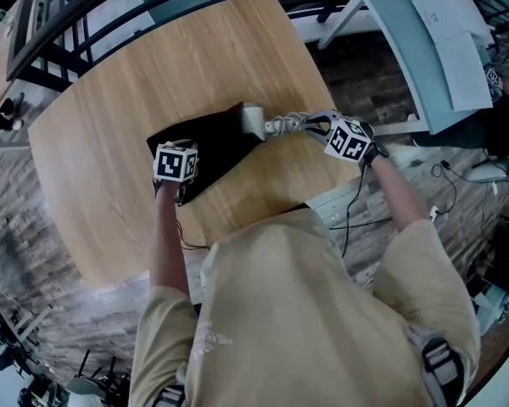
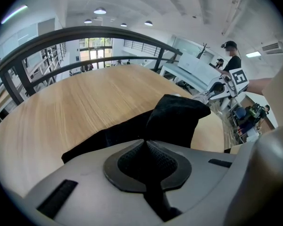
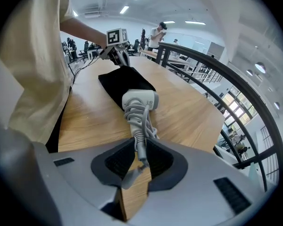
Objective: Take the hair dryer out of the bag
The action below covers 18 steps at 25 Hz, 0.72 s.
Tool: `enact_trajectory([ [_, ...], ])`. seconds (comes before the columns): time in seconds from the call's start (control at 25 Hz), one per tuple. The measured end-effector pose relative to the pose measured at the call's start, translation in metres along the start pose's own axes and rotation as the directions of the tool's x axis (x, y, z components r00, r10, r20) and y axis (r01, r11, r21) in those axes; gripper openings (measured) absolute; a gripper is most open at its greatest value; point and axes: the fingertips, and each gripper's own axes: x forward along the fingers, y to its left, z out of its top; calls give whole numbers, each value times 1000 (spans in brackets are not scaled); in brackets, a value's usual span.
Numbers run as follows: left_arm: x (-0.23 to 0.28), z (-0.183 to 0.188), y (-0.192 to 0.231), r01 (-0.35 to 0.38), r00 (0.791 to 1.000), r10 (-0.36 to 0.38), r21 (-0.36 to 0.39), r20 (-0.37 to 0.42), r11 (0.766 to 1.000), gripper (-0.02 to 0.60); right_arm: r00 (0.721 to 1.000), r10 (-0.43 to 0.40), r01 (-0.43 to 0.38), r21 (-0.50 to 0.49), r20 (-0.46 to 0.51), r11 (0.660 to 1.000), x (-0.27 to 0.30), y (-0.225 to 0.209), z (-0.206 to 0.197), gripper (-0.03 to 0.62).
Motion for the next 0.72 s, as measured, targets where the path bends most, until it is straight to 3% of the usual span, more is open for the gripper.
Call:
enact_trajectory([
  [0.2,0,-2,-1,1,1000,-1,23,-12,1000,21,999,-53,54,92,-8,994,-9,3,-17,73],
  [0.36,3,-7,-3,24,1000,-24,21,-8,999,21,992,-120,123,241,-27,963,-15,10,-38,71],
  [0.56,-2,-5,-6,6,1000,-5,35,-8,999,21,976,-208,218,437,-70,873,-11,25,-53,67],
  [0.72,1,-6,-13,12,1000,-12,41,-2,999,21,956,-276,282,570,-99,771,4,42,-51,67],
])
